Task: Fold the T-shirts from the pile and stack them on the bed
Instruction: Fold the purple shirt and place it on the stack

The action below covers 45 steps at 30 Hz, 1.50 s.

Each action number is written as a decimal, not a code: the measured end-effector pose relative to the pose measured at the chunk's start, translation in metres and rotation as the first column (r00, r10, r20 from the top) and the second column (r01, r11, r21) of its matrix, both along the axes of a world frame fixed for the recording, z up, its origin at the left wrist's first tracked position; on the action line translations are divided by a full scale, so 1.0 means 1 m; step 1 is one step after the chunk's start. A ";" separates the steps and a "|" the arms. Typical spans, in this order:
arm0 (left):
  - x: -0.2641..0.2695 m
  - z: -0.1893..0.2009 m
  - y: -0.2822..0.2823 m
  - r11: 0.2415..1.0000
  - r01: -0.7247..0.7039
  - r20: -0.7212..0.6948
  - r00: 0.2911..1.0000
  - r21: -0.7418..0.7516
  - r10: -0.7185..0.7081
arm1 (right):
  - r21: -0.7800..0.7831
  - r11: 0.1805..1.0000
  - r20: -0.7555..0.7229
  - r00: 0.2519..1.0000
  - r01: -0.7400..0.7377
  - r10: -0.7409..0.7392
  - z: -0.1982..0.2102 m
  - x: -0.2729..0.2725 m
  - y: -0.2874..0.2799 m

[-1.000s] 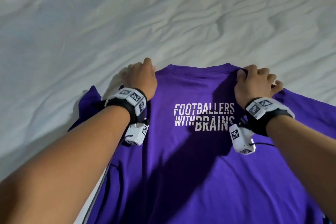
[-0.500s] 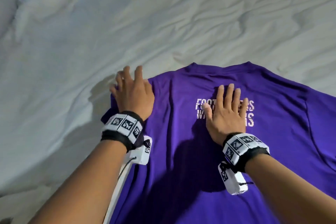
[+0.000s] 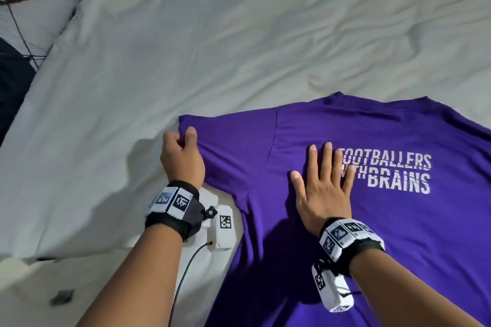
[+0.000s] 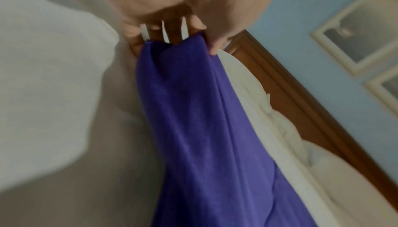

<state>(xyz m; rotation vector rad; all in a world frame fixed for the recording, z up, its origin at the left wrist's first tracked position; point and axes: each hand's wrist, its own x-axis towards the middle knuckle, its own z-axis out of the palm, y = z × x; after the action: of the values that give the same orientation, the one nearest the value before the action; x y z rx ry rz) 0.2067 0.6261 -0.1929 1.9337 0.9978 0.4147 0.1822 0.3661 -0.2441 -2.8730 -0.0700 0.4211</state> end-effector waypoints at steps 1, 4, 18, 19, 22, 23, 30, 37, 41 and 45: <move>0.001 0.002 0.004 0.997 0.005 0.031 1.000 -0.076 -0.002 | -0.009 1.000 -0.002 1.000 0.003 -0.003 0.000 0.000 0.001; 0.004 0.007 0.015 0.983 0.090 -0.044 0.994 -0.162 -0.098 | -0.026 1.000 0.000 1.000 0.016 -0.016 -0.001 0.001 0.002; -0.035 -0.007 0.032 0.953 0.292 -0.431 0.872 0.079 -0.231 | -0.062 0.998 0.006 1.000 0.020 -0.020 -0.004 0.001 0.005; -0.036 -0.009 0.032 0.931 0.356 -0.485 0.831 0.086 -0.273 | -0.060 0.998 0.013 1.000 0.021 -0.020 -0.005 0.000 0.005; -0.033 -0.010 0.039 0.897 0.413 -0.548 0.792 0.157 -0.268 | -0.058 0.998 0.024 0.999 0.023 -0.022 -0.005 0.001 0.005; -0.031 -0.009 0.043 0.895 0.400 -0.557 0.797 0.197 -0.233 | -0.063 0.998 0.018 1.000 0.022 -0.021 -0.005 0.001 0.005; 0.019 0.007 0.047 0.945 0.308 -0.559 0.805 0.108 -0.199 | -0.062 0.998 0.027 0.999 0.021 -0.019 -0.008 0.001 0.005; 0.051 -0.001 0.056 0.910 0.364 -0.454 0.857 0.198 -0.244 | -0.063 0.998 0.006 1.000 0.010 -0.010 -0.006 0.001 0.005; 0.052 -0.002 0.053 0.919 0.347 -0.387 0.886 0.188 -0.256 | -0.068 0.998 0.003 1.000 0.014 -0.014 -0.008 0.001 0.005; 0.049 -0.012 0.059 0.879 0.446 -0.435 0.834 0.169 -0.340 | -0.062 0.998 0.002 1.000 0.014 -0.014 -0.011 0.001 0.004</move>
<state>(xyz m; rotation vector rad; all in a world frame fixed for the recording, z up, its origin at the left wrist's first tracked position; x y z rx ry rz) 0.2557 0.6855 -0.2046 2.4663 0.7737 -0.0991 0.1836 0.3705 -0.2546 -2.9329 -0.0373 0.4255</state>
